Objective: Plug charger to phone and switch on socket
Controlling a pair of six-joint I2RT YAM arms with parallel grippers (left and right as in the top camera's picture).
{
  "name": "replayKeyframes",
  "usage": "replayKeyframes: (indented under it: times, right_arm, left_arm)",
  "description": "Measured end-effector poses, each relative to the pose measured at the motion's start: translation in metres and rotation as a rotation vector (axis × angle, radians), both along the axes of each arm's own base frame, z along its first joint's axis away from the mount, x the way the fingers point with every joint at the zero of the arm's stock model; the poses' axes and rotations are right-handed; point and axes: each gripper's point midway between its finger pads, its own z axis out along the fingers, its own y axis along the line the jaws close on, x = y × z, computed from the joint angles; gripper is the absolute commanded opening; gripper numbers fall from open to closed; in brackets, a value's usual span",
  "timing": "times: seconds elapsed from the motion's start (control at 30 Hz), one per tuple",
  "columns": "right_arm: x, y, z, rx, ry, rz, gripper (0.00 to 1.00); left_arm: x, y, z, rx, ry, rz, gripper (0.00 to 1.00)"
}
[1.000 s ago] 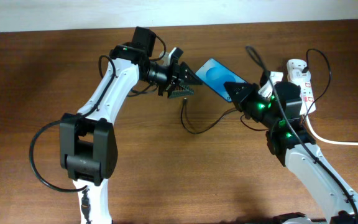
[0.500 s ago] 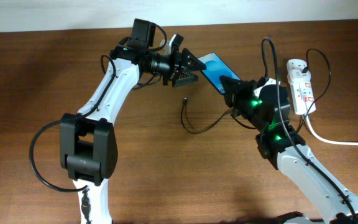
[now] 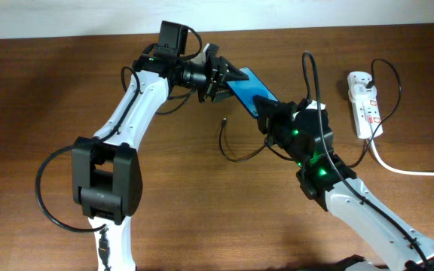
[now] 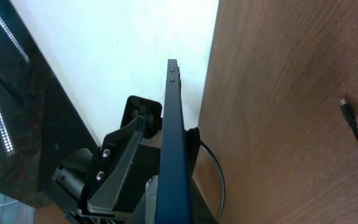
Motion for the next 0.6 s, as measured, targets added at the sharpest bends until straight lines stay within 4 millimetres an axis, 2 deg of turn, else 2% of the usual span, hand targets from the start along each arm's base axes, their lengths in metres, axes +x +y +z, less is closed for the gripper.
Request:
replayKeyframes:
  times: [0.37,0.53,0.6]
  right_arm:
    - [0.0085,0.0043,-0.0058,0.087,0.029,-0.039,0.04]
    - [0.0091,0.0051,-0.0048,0.111,0.034,-0.063,0.04]
    - [0.0098,0.0048,-0.0031,0.116,0.030,-0.068,0.04]
  left_arm:
    - [-0.0005,-0.0012,-0.0008,0.005,0.003,0.001,0.32]
    - [-0.0030,-0.0058,-0.0012,0.007,0.004,-0.006,0.16]
    - [-0.0027,-0.0056,-0.0018,0.010,0.006,-0.003,0.14]
